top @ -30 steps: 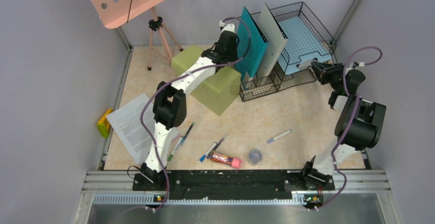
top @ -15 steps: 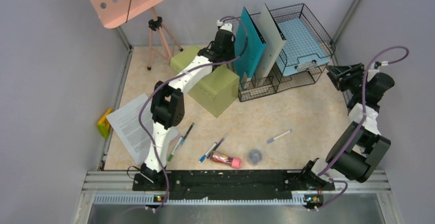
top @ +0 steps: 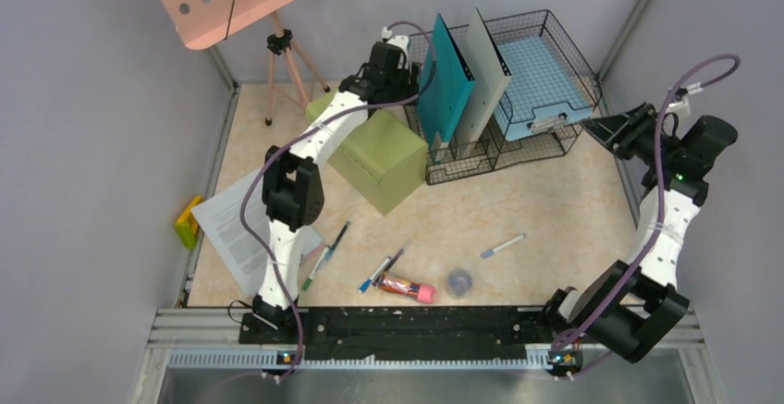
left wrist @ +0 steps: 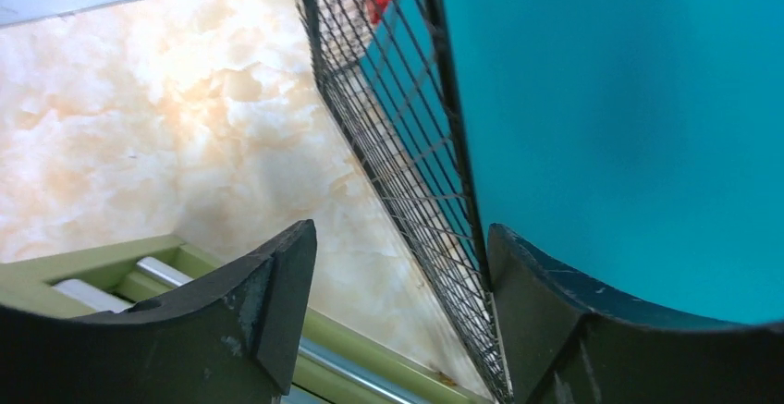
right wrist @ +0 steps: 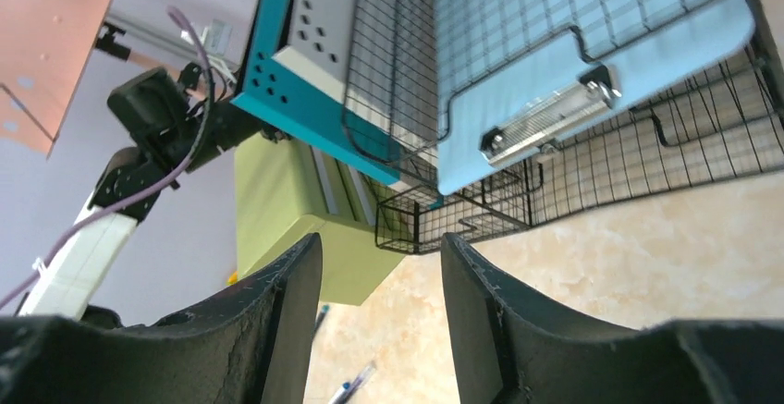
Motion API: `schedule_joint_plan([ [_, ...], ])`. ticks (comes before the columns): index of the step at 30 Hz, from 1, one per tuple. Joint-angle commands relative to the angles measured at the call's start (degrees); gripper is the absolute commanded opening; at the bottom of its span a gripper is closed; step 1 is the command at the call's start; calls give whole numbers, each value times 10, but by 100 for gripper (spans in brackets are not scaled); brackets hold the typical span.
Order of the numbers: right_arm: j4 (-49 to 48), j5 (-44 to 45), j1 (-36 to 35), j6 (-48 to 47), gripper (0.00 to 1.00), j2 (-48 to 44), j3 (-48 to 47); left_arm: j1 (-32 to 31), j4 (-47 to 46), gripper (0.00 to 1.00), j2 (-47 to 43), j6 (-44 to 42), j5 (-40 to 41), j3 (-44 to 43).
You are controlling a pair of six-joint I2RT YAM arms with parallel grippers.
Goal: Organize the desk
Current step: Pick up the folder from the corner of the board.
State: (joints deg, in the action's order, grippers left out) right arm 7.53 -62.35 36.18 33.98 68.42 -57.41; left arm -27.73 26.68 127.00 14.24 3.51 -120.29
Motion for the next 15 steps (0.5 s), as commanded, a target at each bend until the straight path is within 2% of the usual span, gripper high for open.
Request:
schedule_joint_plan([
  [1, 14, -40, -25, -57, 51, -36, -58, 12, 14, 76, -57, -28, -15, -46],
  [7, 3, -30, -131, -112, 55, -59, -90, 15, 39, 93, -147, -60, -32, -12],
  [9, -4, -20, -165, -126, 63, -59, -99, 15, 56, 98, -196, -82, -51, 29],
  [11, 1, -13, -197, -139, 67, -55, -112, 17, 84, 98, -245, -106, -51, 60],
  [15, 21, 13, -269, -185, 70, -53, -143, 22, 154, 98, -344, -173, -17, 123],
])
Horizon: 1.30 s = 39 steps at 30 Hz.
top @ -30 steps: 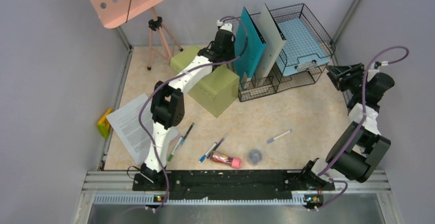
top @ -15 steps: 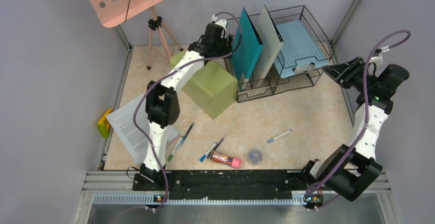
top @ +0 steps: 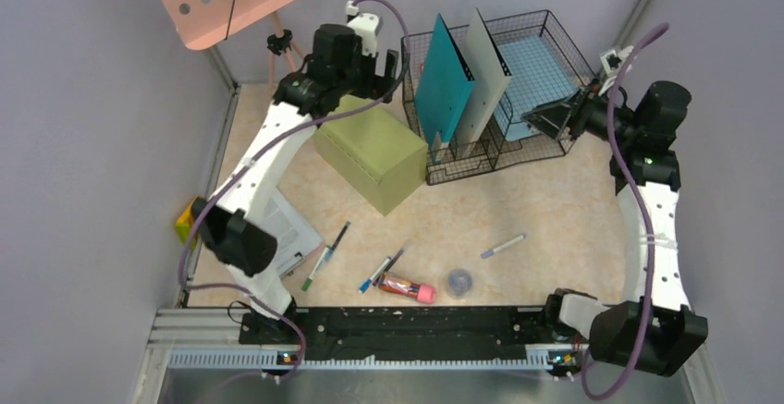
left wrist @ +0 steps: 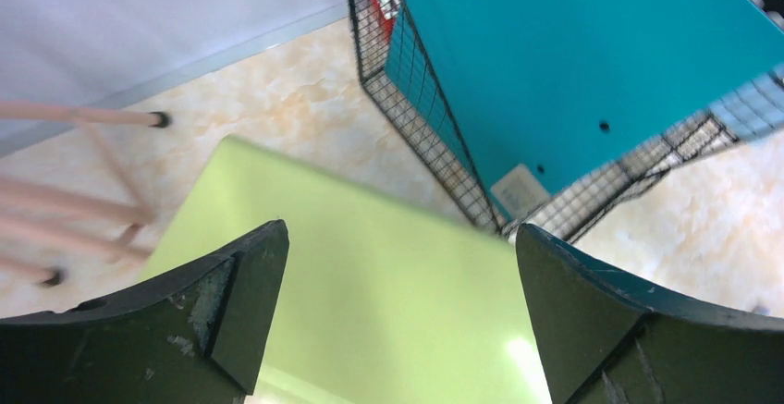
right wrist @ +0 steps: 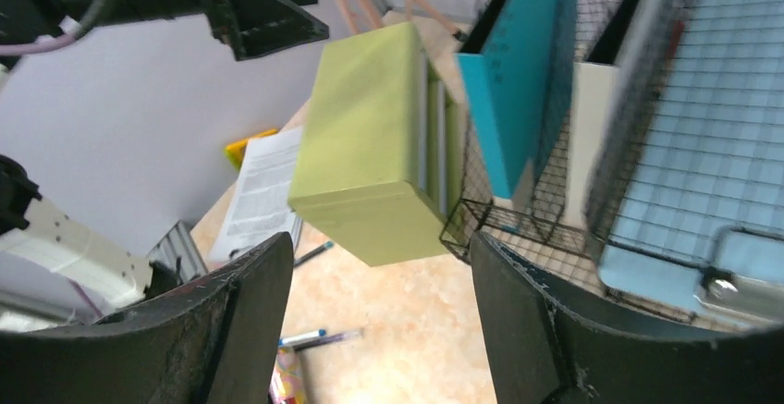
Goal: Organize the desk
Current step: Pick up the folder from the corner of the board.
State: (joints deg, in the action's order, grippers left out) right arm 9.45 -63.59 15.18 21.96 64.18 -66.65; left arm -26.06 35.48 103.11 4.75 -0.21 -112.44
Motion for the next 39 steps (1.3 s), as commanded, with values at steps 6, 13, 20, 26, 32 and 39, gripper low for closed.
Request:
schedule_joint_plan([
  [6, 94, 109, -242, -167, 74, 32, -137, 119, 156, 98, -241, -102, -10, 175],
  [13, 180, 283, -514, -280, 75, 155, -248, 231, 180, 98, -393, -139, 46, 392],
  [20, 193, 364, -666, -293, 76, 317, -355, 447, 190, 98, -459, -206, -29, 541],
  [26, 164, 401, -734, -248, 76, 450, -429, 600, 186, 98, -428, -261, -86, 585],
  [32, 163, 383, -735, -188, 75, 600, -504, 691, 194, 98, -361, -292, -134, 607],
  [39, 197, 360, -735, -165, 75, 742, -623, 754, 183, 97, -253, -326, -142, 617],
])
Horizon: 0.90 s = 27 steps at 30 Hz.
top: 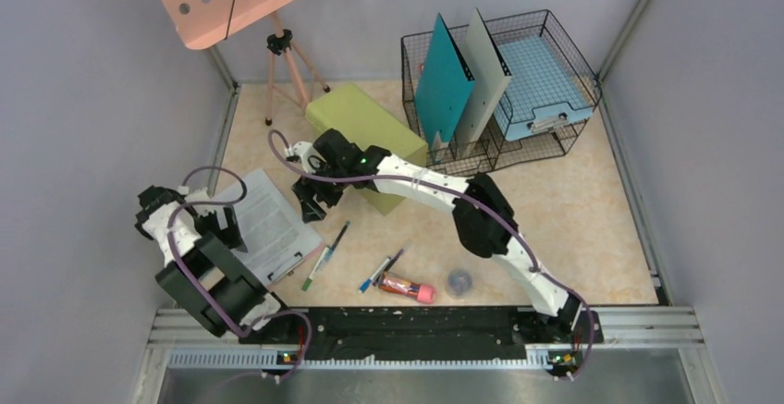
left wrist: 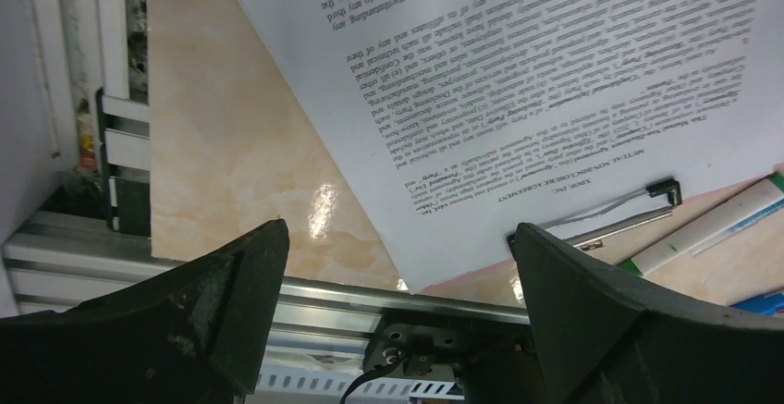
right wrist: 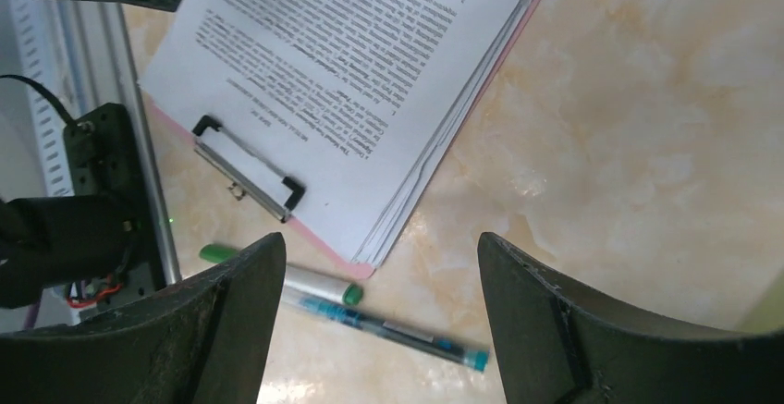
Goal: Organize the desk
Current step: Pick up the folder from the corner of the board.
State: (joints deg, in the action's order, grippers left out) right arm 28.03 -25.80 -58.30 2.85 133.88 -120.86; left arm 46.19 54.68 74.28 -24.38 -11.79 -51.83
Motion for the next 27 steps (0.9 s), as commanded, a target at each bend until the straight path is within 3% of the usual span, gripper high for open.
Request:
schedule_joint_plan([
  [1, 15, -21, 0, 30, 75, 60, -97, 36, -12, 97, 48, -36, -28, 12],
  [10, 11, -42, 0, 67, 75, 129, -132, 41, -80, 96, 102, -28, -9, 47],
  [20, -10, -53, -1, 116, 75, 174, -125, 41, -84, 94, 157, -33, -38, 30],
  [27, -47, -116, -6, 180, 74, 207, -126, 41, -79, 83, 175, -52, -80, 22],
])
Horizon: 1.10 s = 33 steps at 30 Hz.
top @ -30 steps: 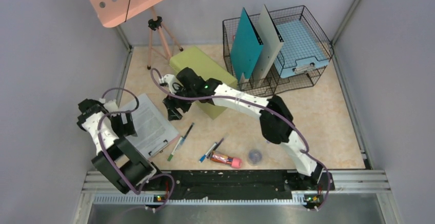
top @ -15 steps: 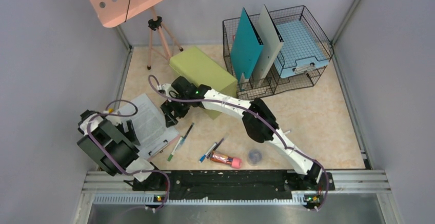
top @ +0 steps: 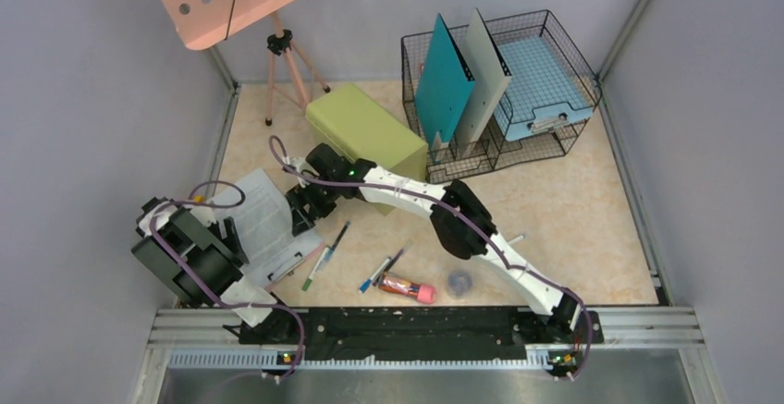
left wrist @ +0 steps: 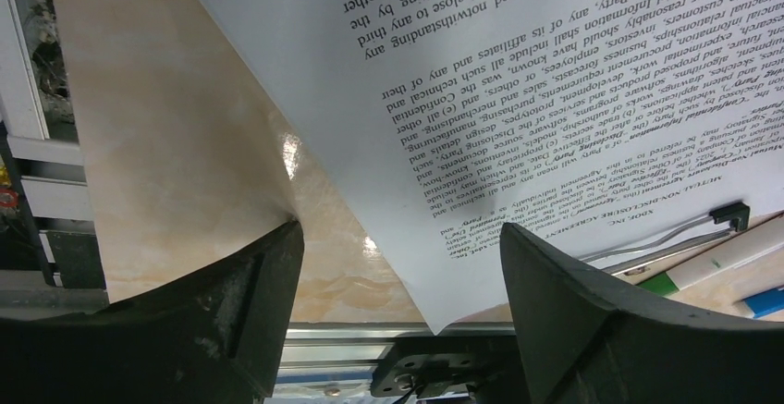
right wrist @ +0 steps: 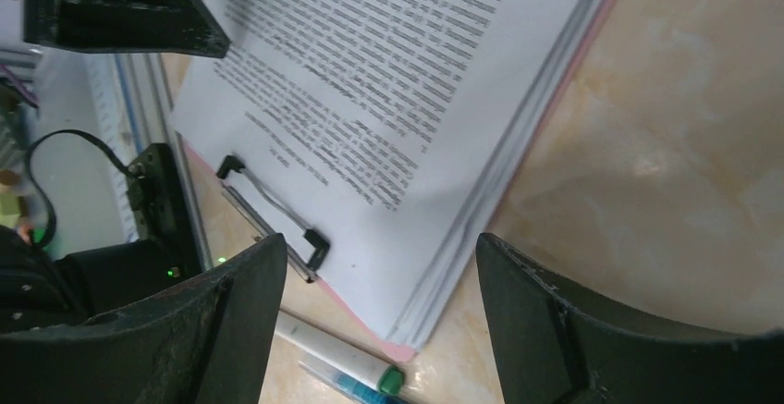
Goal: Organize the desk
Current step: Pick up the folder from the corner of the board.
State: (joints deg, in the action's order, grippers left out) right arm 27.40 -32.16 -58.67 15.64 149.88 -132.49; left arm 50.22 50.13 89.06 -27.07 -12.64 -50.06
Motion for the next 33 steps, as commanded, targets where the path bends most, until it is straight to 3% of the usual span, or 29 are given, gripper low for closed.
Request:
schedule_joint_plan([
  [1, -52, -75, -3, 66, 74, 47, -8, 1, -31, 81, 29, -27, -77, 3],
  [8, -132, -168, -2, 143, 72, 12, 33, 1, -8, 71, 38, -65, -141, -8],
  [16, -123, -160, 10, 118, 70, -17, 36, 1, 5, 56, 45, -65, -160, -29],
  [22, -101, -137, 24, 90, 70, -21, 57, 5, -5, 37, 44, -48, -130, -46],
  [29, -85, -124, 44, 68, 70, -28, 56, 16, -6, 0, 51, -36, -100, -74],
  [33, -79, -121, 54, 60, 70, -35, 50, 19, 0, 0, 54, -36, -109, -84],
])
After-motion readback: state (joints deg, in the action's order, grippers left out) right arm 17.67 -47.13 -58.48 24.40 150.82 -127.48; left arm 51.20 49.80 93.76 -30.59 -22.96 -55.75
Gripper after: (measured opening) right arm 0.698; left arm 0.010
